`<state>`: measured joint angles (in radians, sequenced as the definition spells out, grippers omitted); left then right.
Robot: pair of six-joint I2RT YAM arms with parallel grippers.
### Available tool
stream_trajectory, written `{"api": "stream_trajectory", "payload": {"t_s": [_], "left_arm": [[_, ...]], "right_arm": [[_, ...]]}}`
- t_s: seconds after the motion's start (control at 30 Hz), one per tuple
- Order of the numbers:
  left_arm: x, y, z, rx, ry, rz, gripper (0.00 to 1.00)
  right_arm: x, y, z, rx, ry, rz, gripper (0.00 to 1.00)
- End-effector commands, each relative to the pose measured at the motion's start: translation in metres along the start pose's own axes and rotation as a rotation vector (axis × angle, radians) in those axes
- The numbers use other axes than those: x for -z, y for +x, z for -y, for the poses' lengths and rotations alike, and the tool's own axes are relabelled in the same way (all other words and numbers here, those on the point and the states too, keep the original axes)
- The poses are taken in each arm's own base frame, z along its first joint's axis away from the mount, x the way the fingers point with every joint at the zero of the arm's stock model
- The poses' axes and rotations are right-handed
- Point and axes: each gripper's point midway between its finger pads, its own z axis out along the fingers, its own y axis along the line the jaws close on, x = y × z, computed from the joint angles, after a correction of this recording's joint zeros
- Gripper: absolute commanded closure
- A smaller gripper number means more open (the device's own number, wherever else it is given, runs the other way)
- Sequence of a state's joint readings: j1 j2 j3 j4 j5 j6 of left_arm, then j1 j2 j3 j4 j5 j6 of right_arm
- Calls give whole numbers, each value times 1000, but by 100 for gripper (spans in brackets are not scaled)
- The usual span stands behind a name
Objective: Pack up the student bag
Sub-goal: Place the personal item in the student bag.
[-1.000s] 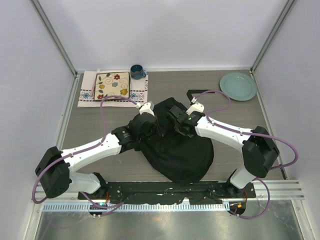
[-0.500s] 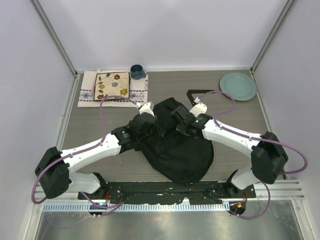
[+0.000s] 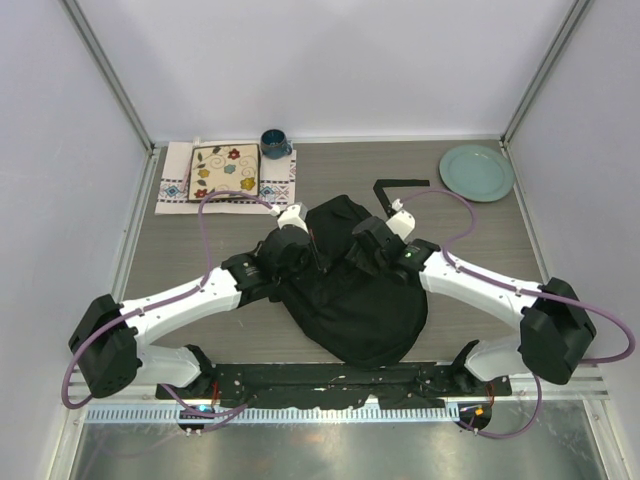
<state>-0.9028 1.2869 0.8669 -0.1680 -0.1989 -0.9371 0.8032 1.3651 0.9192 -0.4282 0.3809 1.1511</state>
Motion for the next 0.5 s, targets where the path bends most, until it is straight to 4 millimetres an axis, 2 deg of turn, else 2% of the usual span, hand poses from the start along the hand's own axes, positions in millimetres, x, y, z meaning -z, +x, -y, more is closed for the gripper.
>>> {"api": "stream_trajectory", "payload": {"t_s": [0.0, 0.2, 0.47], "left_arm": [[5, -16, 12, 23, 45, 59, 100], [4, -15, 12, 34, 49, 60, 100], [-5, -7, -1, 40, 0, 49, 100]], "right_arm": [[-3, -18, -22, 5, -38, 64, 46], [-23, -7, -14, 5, 25, 48, 46], [-44, 5, 8, 40, 167, 25, 46]]}}
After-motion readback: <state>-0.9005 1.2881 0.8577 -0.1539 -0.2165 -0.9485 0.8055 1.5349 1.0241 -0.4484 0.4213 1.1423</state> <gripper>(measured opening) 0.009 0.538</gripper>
